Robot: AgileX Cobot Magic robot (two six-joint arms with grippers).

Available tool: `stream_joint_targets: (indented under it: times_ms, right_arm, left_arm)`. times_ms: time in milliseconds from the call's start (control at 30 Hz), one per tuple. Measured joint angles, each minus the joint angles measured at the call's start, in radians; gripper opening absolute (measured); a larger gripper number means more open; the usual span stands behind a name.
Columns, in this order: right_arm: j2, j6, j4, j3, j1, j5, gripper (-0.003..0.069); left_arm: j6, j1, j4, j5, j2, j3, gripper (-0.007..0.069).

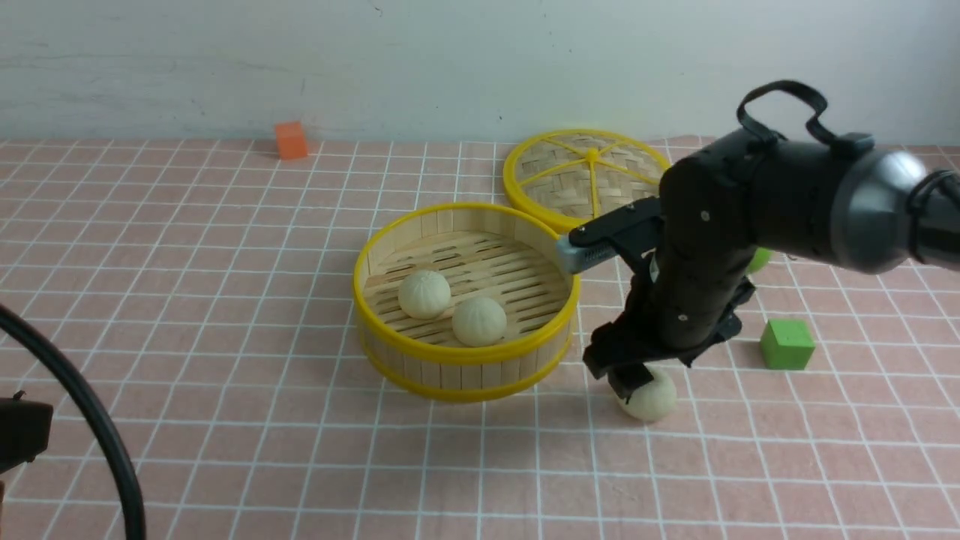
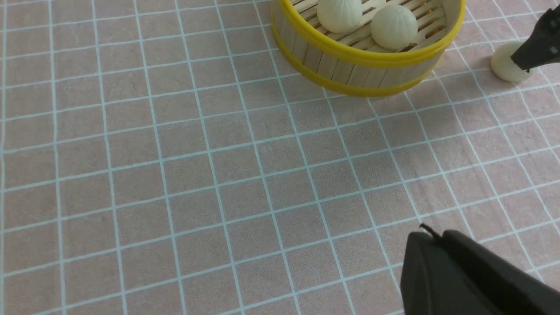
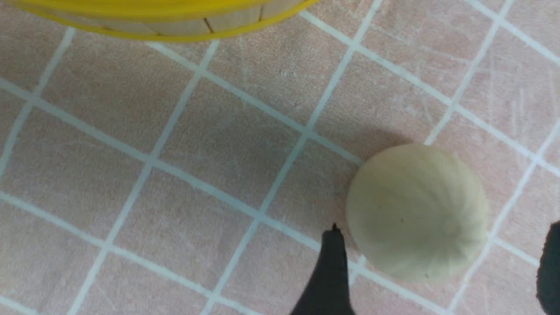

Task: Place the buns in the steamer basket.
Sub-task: Use the right arm to grab a steamed stuffed bun, then use the right arm to put the steamed stuffed bun into the steamer

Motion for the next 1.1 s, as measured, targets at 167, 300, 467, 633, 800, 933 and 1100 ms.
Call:
stream_joint_targets:
  times_ms: [167, 300, 467, 633, 800, 933, 1100]
  right_arm:
    - [0.055, 0.001, 0.0, 0.0, 0.0, -0.007, 0.0494]
    - [0.056, -0.012, -0.001, 0.0, 0.0, -0.002, 0.0278]
    - [0.047, -0.02, -0.001, -0.039, 0.0, 0.021, 0.0032]
    - [0.045, -0.022, 0.007, -0.21, 0.02, 0.038, 0.0018]
    - [0.045, -0.022, 0.023, -0.305, 0.039, -0.064, 0.0018]
    - [0.061, -0.023, 0.024, -0.311, 0.039, -0.152, 0.0018]
    - [0.135, -0.023, 0.041, -0.311, 0.039, -0.212, 0.0031]
  left_arm:
    - [0.0, 0.0, 0.0, 0.0, 0.0, 0.0, 0.0019]
    - [0.0, 0.0, 0.0, 0.0, 0.0, 0.0, 0.0021]
    - [0.0, 0.0, 0.0, 0.0, 0.0, 0.0, 0.0021]
    - [0.0, 0.0, 0.0, 0.0, 0.0, 0.0, 0.0021]
    - [0.0, 0.0, 0.001, -0.001, 0.0, 0.0, 0.0021]
    - [0.0, 0.0, 0.001, -0.001, 0.0, 0.0, 0.0021]
    - [0.0, 0.0, 0.001, -0.002, 0.0, 0.0, 0.0021]
